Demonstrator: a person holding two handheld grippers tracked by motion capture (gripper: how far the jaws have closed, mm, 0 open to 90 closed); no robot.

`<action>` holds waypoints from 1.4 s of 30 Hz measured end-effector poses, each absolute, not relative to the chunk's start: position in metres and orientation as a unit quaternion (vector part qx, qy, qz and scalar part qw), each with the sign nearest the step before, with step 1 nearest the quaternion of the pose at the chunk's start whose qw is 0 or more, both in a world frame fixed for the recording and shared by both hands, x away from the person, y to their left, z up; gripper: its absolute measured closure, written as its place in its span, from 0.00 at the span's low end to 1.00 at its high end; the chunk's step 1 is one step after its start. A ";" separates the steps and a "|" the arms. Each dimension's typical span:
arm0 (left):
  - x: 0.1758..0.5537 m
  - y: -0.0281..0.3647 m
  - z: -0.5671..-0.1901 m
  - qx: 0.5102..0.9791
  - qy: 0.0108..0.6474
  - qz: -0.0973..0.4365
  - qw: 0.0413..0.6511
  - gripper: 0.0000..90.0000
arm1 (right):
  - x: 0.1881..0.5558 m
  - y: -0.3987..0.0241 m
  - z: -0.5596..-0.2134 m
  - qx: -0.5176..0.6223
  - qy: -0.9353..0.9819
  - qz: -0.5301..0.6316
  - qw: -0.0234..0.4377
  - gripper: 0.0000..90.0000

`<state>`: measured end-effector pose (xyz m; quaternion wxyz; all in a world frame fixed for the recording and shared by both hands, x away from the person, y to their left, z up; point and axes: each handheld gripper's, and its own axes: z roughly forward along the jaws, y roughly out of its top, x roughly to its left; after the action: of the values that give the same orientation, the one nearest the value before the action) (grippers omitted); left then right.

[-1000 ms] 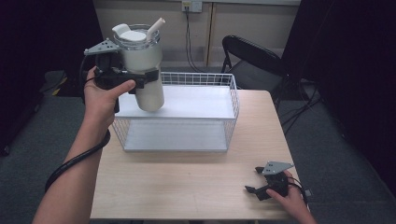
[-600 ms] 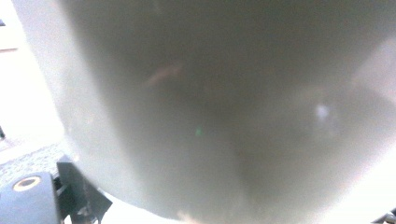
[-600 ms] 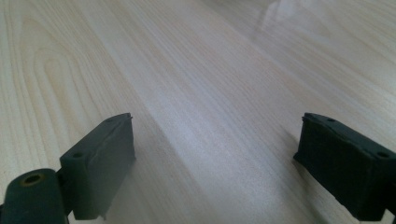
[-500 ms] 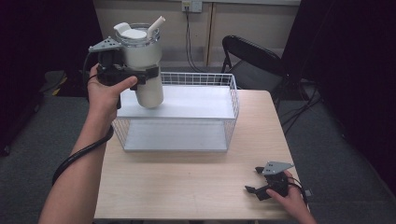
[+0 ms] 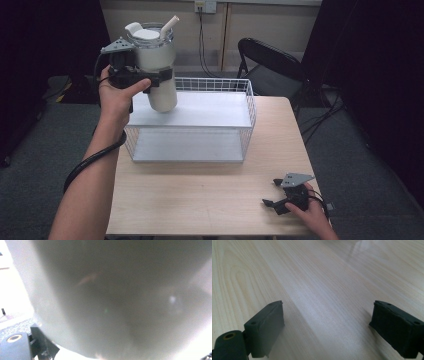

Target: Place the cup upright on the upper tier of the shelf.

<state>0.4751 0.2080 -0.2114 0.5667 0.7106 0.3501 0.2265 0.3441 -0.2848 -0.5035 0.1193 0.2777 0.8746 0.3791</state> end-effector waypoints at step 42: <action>0.497 0.184 -0.236 0.716 0.351 0.240 0.554 0.11 | 0.344 -0.285 -0.503 0.278 0.875 0.379 0.119 0.12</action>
<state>0.4968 0.1844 -0.2357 0.5540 0.7160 0.3508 0.2395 0.3441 -0.2848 -0.5035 0.1191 0.2777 0.8746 0.3792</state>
